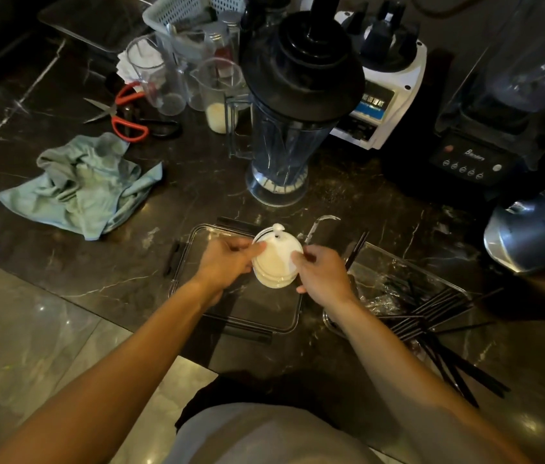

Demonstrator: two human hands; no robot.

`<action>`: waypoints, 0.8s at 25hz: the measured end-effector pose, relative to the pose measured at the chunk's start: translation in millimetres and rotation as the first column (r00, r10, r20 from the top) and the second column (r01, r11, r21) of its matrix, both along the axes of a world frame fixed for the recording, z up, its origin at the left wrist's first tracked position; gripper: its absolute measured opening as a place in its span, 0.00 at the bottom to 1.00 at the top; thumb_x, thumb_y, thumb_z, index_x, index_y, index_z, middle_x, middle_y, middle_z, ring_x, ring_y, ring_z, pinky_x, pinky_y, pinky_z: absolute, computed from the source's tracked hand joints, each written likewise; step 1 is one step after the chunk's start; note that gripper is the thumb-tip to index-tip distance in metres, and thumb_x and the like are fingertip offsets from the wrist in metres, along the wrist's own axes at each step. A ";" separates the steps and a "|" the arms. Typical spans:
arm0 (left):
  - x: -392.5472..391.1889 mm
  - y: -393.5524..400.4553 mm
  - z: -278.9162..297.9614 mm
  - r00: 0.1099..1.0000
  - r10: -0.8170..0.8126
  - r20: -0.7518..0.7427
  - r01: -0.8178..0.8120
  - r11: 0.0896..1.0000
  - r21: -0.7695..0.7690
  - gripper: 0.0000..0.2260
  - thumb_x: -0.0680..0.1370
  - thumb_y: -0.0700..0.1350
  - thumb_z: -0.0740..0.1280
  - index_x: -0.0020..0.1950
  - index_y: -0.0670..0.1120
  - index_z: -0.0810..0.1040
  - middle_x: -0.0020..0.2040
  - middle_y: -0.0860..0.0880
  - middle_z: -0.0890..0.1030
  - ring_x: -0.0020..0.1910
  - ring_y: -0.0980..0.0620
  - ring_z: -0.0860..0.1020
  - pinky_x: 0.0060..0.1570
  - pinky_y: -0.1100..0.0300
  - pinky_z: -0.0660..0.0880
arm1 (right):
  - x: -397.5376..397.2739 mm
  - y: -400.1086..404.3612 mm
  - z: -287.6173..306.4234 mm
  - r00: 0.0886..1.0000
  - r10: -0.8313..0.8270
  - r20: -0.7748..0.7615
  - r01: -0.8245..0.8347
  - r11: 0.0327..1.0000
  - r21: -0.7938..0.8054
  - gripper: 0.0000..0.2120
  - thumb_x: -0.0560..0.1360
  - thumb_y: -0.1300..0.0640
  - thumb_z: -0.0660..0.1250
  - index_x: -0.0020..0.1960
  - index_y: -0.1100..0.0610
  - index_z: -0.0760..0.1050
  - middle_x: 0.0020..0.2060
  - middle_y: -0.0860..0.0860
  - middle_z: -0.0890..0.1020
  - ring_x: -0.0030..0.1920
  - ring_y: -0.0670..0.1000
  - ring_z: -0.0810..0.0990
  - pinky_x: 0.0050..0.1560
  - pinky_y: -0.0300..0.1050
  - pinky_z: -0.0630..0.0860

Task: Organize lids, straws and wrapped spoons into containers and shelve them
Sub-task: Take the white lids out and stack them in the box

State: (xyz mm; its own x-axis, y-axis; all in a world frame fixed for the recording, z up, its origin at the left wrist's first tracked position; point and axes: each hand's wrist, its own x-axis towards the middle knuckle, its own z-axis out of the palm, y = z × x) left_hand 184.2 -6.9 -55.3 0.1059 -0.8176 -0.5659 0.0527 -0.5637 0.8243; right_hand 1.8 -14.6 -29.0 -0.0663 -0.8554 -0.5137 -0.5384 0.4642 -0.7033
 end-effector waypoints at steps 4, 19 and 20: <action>-1.3 7.1 -23.0 0.993 -0.040 0.109 0.042 0.999 -0.020 0.07 0.78 0.45 0.74 0.54 0.44 0.86 0.44 0.48 0.86 0.42 0.54 0.83 0.41 0.67 0.78 | 10.8 10.0 -9.9 0.888 0.174 -0.425 -0.224 0.972 -0.070 0.15 0.83 0.47 0.61 0.60 0.55 0.79 0.50 0.53 0.84 0.51 0.55 0.84 0.50 0.52 0.82; -0.4 -6.3 -36.4 0.951 -0.219 0.219 0.214 0.976 0.048 0.14 0.77 0.49 0.75 0.60 0.44 0.83 0.49 0.45 0.87 0.49 0.44 0.85 0.51 0.47 0.83 | 22.5 10.4 -21.0 0.847 0.140 -0.513 -0.162 0.987 0.001 0.13 0.84 0.54 0.61 0.62 0.58 0.78 0.57 0.55 0.81 0.57 0.57 0.82 0.52 0.49 0.77; -1.2 -7.2 -37.4 0.953 -0.206 0.223 0.195 0.978 0.069 0.15 0.77 0.50 0.76 0.60 0.45 0.83 0.49 0.46 0.87 0.48 0.44 0.86 0.50 0.46 0.84 | 22.9 10.0 -20.9 0.838 0.149 -0.525 -0.175 0.985 0.000 0.12 0.84 0.55 0.61 0.61 0.59 0.79 0.56 0.56 0.81 0.56 0.57 0.83 0.50 0.50 0.78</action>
